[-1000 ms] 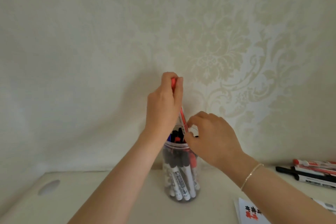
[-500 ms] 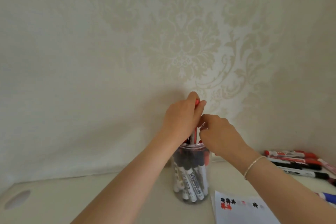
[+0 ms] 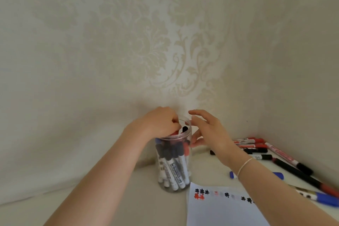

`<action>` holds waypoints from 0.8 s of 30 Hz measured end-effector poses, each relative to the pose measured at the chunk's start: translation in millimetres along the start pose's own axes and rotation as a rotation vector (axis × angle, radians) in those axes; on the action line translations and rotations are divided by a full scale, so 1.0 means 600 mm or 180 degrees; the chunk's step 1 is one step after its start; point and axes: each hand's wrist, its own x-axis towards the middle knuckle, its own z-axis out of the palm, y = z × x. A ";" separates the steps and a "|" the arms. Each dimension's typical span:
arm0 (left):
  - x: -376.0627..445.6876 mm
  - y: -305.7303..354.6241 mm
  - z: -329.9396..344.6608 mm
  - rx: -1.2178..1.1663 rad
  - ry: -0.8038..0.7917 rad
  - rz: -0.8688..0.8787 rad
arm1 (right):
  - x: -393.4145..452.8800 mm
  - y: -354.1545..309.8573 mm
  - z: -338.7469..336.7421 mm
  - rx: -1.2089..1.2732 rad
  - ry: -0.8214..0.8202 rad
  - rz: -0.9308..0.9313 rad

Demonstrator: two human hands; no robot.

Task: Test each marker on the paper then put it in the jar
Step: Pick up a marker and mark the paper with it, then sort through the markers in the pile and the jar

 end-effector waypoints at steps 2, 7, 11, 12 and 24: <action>-0.005 0.027 -0.005 0.0322 0.0440 -0.0068 | -0.002 0.018 -0.026 -0.0069 0.0123 0.0126; -0.018 0.144 0.036 -0.0595 0.1639 0.1146 | -0.019 0.081 -0.098 -0.2212 0.0333 0.0329; 0.006 0.205 0.125 -0.1041 0.0418 0.1459 | -0.058 0.114 -0.159 -0.4069 0.0212 0.0764; 0.015 0.210 0.149 -0.1136 0.0134 0.1367 | -0.065 0.124 -0.172 -0.4222 0.0188 0.0762; 0.080 0.181 0.294 -0.1103 -0.0246 0.0661 | -0.063 0.191 -0.223 -0.4327 -0.0135 0.0188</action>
